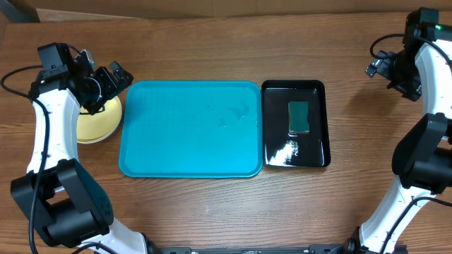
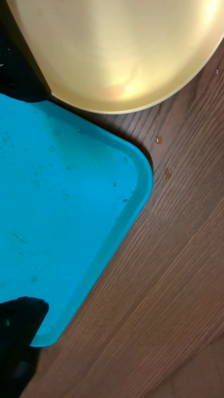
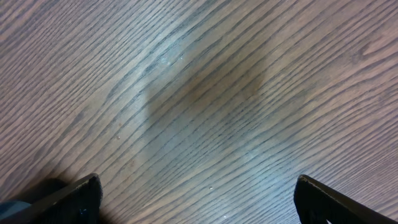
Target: Clean dirty plates on tray and stack at the side
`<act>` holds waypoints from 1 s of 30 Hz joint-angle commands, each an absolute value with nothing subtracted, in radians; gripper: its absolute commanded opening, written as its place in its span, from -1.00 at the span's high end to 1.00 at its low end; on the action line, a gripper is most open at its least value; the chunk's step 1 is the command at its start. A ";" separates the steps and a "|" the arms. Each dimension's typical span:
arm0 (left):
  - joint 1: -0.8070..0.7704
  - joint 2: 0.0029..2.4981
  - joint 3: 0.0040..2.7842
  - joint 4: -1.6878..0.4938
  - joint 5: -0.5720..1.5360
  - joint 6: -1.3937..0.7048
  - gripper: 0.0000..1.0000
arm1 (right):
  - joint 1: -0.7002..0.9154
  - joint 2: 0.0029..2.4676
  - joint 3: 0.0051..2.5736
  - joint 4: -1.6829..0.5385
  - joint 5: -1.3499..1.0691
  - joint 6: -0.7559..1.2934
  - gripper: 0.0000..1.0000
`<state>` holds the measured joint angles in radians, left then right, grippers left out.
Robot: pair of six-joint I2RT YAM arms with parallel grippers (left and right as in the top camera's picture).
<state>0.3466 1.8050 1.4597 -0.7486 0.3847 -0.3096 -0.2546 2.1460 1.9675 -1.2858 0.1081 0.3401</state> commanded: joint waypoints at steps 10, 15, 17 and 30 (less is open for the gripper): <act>0.343 1.811 1.475 -0.751 0.378 -0.284 -1.00 | -0.247 2.129 1.983 -1.283 0.112 0.342 -1.00; 0.347 1.811 1.475 -0.751 0.377 -0.284 -1.00 | -0.162 2.044 1.983 -1.283 0.112 0.342 -1.00; 0.347 1.811 1.475 -0.752 0.377 -0.284 -1.00 | -0.104 1.984 1.983 -1.283 0.112 0.342 -1.00; 0.346 1.811 1.475 -0.752 0.377 -0.284 -0.99 | 0.354 1.650 1.983 -1.277 0.112 0.342 -1.00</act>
